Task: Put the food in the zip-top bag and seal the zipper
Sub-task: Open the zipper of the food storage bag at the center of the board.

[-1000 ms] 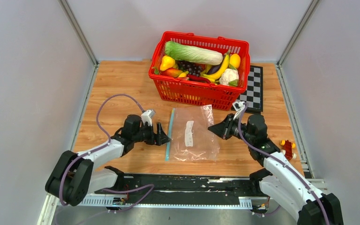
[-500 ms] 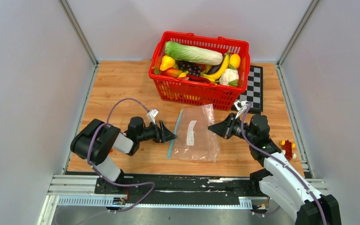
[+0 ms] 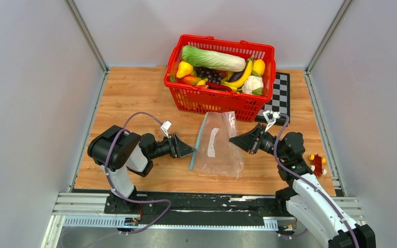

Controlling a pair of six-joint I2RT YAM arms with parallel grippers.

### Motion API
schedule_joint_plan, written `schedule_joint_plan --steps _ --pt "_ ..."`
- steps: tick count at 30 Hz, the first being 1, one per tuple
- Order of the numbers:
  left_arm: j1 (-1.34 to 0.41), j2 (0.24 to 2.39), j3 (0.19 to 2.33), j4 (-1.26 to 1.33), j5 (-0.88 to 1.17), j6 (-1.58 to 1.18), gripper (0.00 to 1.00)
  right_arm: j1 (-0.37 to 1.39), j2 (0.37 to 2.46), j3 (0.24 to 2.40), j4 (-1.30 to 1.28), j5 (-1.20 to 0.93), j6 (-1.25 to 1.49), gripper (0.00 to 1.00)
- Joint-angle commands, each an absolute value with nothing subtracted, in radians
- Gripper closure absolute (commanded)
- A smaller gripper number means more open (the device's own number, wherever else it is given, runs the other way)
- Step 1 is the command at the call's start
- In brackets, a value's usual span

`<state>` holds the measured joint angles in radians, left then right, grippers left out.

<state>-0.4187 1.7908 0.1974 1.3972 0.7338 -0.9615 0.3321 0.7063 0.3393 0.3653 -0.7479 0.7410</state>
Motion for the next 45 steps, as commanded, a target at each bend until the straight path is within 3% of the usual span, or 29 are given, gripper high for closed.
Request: schedule_joint_plan --steps 1,20,24,30,34,36,40,42,45 --pt "-0.422 1.724 0.193 1.469 0.768 -0.964 0.20 0.325 0.687 0.340 0.504 -0.796 0.824 1.00" --pt "-0.423 1.450 0.202 1.349 0.834 -0.989 0.20 0.325 0.661 0.423 0.656 -0.868 0.969 1.00" --pt "-0.430 1.384 0.207 1.354 0.874 -1.019 0.35 0.325 0.675 0.398 0.718 -0.859 0.998 1.00" --pt "-0.433 1.277 0.219 1.295 0.895 -1.026 0.66 0.325 0.681 0.378 0.714 -0.851 0.988 1.00" --pt "-0.433 1.180 0.248 1.148 0.880 -0.970 0.92 0.325 0.672 0.361 0.638 -0.828 0.951 1.00" --pt "-0.433 1.113 0.269 0.971 0.852 -0.903 1.00 0.325 0.656 0.371 0.507 -0.796 0.884 1.00" --pt "-0.434 0.932 0.396 0.379 0.708 -0.559 1.00 0.325 0.639 0.443 0.119 -0.681 0.673 0.94" --pt "-0.434 0.853 0.470 0.112 0.591 -0.417 1.00 0.325 0.654 0.486 -0.055 -0.632 0.609 0.79" --pt "-0.434 0.796 0.489 0.077 0.513 -0.422 1.00 0.327 0.691 0.551 -0.147 -0.613 0.574 0.65"
